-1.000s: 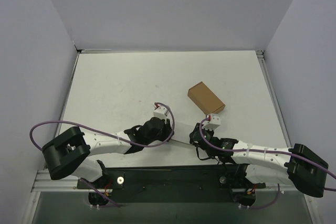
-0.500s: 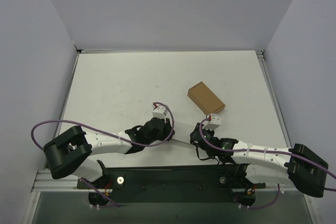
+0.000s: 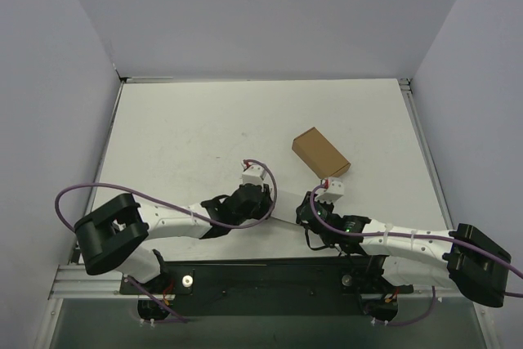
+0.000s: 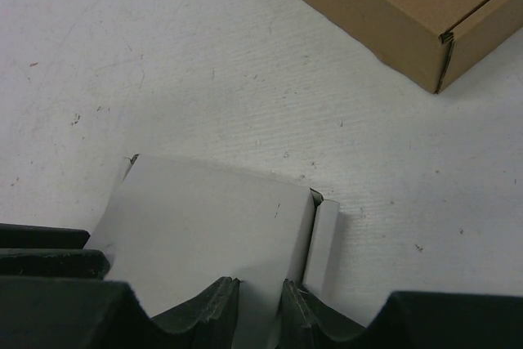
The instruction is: Fold the paper box
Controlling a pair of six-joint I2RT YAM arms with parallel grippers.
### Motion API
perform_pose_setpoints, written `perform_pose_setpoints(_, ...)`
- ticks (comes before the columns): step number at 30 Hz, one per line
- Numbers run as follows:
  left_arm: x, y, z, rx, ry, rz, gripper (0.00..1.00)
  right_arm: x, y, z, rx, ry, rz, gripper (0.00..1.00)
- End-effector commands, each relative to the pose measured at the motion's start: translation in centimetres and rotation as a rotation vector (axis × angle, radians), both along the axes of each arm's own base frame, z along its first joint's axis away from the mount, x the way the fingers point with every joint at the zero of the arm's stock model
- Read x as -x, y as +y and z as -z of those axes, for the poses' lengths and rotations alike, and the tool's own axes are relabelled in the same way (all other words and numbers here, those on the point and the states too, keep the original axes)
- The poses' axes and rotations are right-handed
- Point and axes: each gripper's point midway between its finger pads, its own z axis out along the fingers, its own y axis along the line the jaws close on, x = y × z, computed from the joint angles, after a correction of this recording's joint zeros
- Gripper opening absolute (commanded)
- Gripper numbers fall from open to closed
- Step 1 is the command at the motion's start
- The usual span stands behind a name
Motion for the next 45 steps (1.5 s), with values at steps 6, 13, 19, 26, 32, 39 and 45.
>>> perform_pose_setpoints(6, 2.0, 2.4, 4.4, -0.224, 0.07, 0.037, 0.4, 2.4, -2.1, 3.0, 0.129, 0.108, -0.049, 0.29)
perform_pose_setpoints(13, 2.0, 3.0, 4.6, -0.233, 0.072, 0.014, 0.43, 2.4, -2.1, 3.1, 0.128, 0.107, -0.049, 0.29)
perform_pose_setpoints(19, 3.1, 2.1, 4.9, -0.192, 0.11, 0.053, 0.28, 2.4, -2.1, 3.1, 0.128, 0.105, -0.048, 0.29)
perform_pose_setpoints(26, 5.5, -0.6, 5.4, -0.068, 0.201, 0.146, 0.22, 2.4, -2.0, 3.1, 0.125, 0.105, -0.046, 0.29)
perform_pose_setpoints(32, 5.9, -2.1, 5.1, 0.011, 0.224, 0.162, 0.21, 2.3, -1.8, 2.9, 0.123, 0.099, -0.05, 0.29)
perform_pose_setpoints(39, 3.9, 0.0, 3.3, -0.133, 0.118, 0.122, 0.31, 2.1, -1.6, 1.9, 0.126, 0.08, -0.066, 0.3)
perform_pose_setpoints(45, 2.2, 0.1, 0.5, -0.192, 0.017, 0.12, 0.43, 1.7, -1.5, -1.4, 0.155, 0.052, -0.105, 0.41)
